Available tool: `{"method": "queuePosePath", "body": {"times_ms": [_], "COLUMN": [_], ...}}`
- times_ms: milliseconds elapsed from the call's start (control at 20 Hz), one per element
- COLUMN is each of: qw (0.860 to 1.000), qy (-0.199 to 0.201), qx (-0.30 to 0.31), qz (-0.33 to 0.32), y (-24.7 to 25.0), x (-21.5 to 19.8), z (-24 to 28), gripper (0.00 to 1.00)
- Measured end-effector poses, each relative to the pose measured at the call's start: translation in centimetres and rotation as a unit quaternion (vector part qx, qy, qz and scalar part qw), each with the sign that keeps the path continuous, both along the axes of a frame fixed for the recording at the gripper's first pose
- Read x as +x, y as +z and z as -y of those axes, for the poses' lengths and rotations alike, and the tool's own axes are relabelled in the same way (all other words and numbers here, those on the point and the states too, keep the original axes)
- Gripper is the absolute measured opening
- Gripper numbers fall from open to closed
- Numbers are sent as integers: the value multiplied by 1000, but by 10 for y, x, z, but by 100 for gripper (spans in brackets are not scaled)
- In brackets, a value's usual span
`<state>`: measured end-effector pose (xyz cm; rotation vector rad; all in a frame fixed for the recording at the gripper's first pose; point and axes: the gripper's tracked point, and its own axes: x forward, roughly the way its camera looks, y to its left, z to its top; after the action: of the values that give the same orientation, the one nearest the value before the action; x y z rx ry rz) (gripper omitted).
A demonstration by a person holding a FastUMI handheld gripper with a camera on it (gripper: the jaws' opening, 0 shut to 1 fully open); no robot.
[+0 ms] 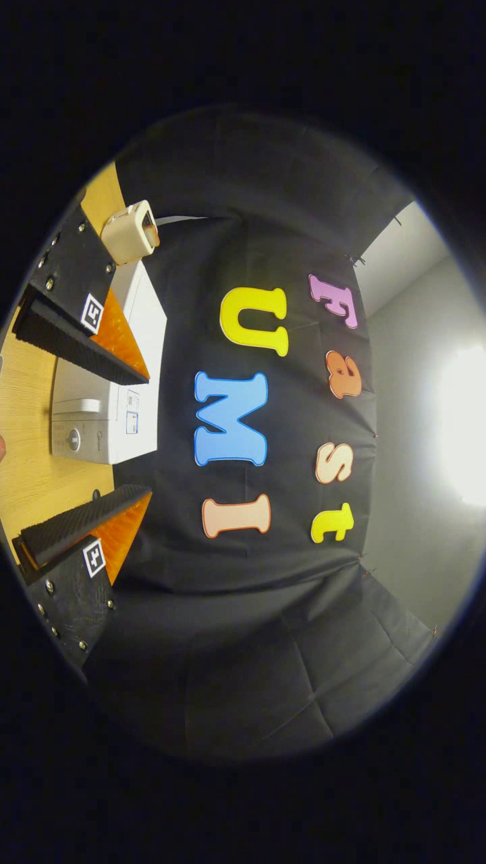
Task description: Open the microwave, put the food inside, and close the microwave door.
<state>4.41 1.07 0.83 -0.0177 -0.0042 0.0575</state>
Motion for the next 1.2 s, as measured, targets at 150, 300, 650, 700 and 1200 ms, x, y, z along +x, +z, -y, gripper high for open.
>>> {"method": "queuePosePath", "body": {"times_ms": [150, 300, 650, 700, 1200], "qw": [1000, 1000, 998, 998, 992], "qy": [8, 14, 33, 34, 39], "qx": [13, 7, -1, -6, -41], "qz": [-7, -16, -47, -52, -110], "y": [-4, -12, -40, -46, -121], "x": [13, 29, 61, 66, 104], "z": [-3, -7, -19, -21, -41], "gripper": [95, 95, 95, 95, 95]}}
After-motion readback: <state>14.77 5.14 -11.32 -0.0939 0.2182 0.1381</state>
